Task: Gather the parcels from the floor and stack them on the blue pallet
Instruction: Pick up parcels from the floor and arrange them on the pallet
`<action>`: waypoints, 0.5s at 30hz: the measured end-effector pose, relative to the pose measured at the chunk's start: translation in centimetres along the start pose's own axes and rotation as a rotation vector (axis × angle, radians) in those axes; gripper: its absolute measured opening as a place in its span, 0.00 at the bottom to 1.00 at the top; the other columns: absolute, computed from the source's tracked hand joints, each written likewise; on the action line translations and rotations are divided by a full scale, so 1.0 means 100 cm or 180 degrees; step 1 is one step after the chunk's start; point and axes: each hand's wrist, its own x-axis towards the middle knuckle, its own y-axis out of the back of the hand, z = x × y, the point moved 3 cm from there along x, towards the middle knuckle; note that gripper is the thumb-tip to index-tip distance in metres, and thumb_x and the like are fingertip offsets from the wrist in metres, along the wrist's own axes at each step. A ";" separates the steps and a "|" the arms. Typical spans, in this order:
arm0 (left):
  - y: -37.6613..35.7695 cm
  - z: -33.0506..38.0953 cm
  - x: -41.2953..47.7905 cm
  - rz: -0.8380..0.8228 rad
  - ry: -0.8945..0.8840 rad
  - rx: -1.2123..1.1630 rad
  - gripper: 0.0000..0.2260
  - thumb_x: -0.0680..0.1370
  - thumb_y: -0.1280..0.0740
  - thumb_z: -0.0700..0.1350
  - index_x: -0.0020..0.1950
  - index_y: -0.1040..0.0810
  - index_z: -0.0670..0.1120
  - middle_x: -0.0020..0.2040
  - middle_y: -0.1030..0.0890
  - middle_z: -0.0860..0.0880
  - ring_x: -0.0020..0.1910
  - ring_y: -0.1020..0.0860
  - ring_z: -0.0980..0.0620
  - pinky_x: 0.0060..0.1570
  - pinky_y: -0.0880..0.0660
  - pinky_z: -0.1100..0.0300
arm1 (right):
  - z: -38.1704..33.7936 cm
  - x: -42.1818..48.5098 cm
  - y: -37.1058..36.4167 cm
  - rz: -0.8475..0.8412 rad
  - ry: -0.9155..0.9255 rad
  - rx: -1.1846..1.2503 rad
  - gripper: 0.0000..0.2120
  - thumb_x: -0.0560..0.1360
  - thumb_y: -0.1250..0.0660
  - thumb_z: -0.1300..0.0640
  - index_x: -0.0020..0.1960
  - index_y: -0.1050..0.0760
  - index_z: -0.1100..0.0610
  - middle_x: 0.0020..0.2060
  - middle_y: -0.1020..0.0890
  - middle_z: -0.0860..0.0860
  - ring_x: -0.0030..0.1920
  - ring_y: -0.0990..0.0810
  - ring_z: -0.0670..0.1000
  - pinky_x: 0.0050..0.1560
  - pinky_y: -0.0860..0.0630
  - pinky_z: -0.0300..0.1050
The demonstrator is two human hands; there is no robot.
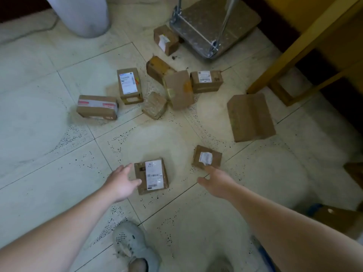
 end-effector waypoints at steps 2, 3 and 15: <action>0.010 -0.018 0.015 -0.0094 0.0020 -0.0154 0.32 0.77 0.36 0.52 0.77 0.48 0.52 0.78 0.48 0.47 0.73 0.39 0.42 0.71 0.41 0.45 | -0.039 0.019 -0.011 -0.0074 0.0075 -0.0001 0.32 0.77 0.41 0.40 0.76 0.45 0.50 0.74 0.38 0.53 0.70 0.34 0.56 0.62 0.33 0.47; 0.014 -0.026 0.024 -0.0125 0.0038 -0.0206 0.32 0.77 0.36 0.52 0.77 0.48 0.52 0.78 0.48 0.48 0.74 0.41 0.42 0.72 0.42 0.45 | -0.058 0.029 -0.017 -0.0118 0.0097 0.0014 0.32 0.77 0.41 0.41 0.76 0.45 0.51 0.74 0.38 0.53 0.71 0.35 0.56 0.64 0.34 0.48; -0.044 -0.110 0.159 -0.0275 0.0962 -0.1634 0.31 0.78 0.36 0.53 0.77 0.47 0.51 0.76 0.42 0.46 0.72 0.39 0.42 0.68 0.39 0.49 | -0.132 0.184 -0.121 -0.0572 0.0122 0.0256 0.29 0.77 0.36 0.49 0.71 0.42 0.60 0.63 0.28 0.58 0.52 0.28 0.53 0.39 0.32 0.43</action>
